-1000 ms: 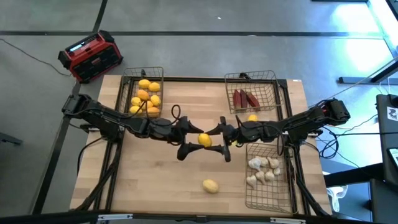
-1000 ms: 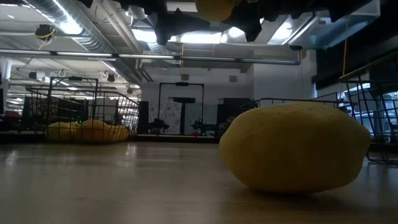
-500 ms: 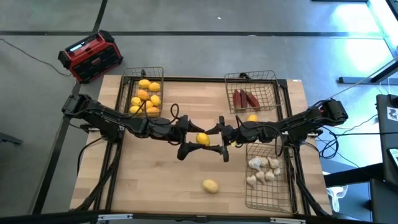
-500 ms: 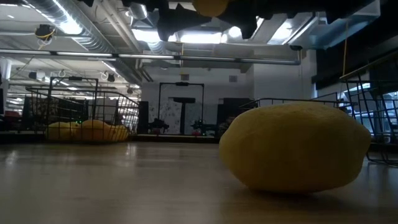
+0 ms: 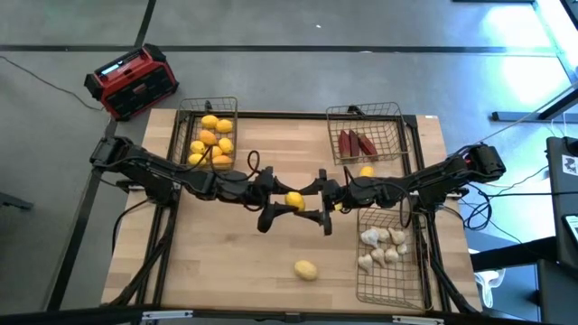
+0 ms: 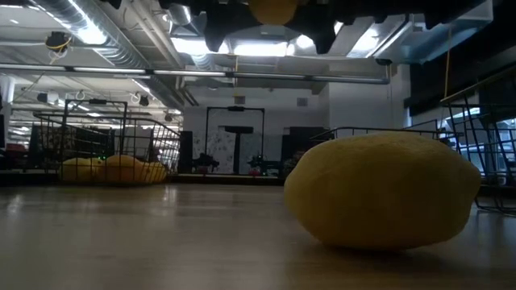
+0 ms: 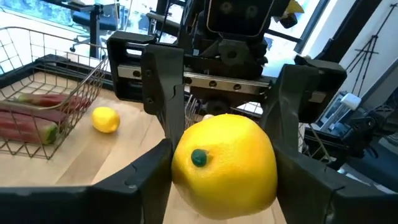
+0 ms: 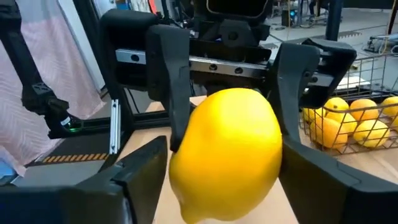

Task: Sort produce into baskets
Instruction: Put the yellow lemon into the top left wire basket

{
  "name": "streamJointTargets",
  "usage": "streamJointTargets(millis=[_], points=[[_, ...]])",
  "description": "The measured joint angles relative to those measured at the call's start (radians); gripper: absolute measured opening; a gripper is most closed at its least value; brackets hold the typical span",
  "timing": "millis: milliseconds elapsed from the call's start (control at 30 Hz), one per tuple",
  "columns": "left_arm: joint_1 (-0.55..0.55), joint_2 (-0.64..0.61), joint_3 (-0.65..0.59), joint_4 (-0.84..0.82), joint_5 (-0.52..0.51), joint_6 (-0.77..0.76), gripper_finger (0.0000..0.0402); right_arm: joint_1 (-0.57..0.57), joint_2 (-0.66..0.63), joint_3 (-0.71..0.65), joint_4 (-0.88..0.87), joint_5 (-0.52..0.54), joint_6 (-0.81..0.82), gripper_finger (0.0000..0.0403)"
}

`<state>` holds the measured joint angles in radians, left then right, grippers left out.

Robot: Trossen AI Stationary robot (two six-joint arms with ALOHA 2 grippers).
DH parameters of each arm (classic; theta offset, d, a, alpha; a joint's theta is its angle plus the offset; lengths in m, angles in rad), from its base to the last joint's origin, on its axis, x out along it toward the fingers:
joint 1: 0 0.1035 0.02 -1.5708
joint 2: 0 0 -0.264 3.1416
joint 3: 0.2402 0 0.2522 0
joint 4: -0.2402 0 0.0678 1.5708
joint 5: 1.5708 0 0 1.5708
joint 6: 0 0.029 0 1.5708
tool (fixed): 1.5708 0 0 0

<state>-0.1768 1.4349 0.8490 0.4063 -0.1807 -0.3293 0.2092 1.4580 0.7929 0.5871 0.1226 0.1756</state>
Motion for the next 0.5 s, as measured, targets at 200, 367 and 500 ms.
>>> streamJointTargets(millis=[200,367,500], points=[[0.0,-0.003,0.0,-0.033,0.002,0.011,0.0234,0.0,-0.013,0.004,-0.062,-0.043,0.0,0.0312],[0.0,-0.027,0.003,-0.085,-0.001,0.022,0.0233,-0.002,-0.055,0.005,-0.154,-0.079,-0.007,0.0315],[0.0,-0.059,0.001,-0.157,-0.018,0.02,0.023,0.001,-0.101,-0.001,-0.294,-0.081,-0.012,0.0315]])
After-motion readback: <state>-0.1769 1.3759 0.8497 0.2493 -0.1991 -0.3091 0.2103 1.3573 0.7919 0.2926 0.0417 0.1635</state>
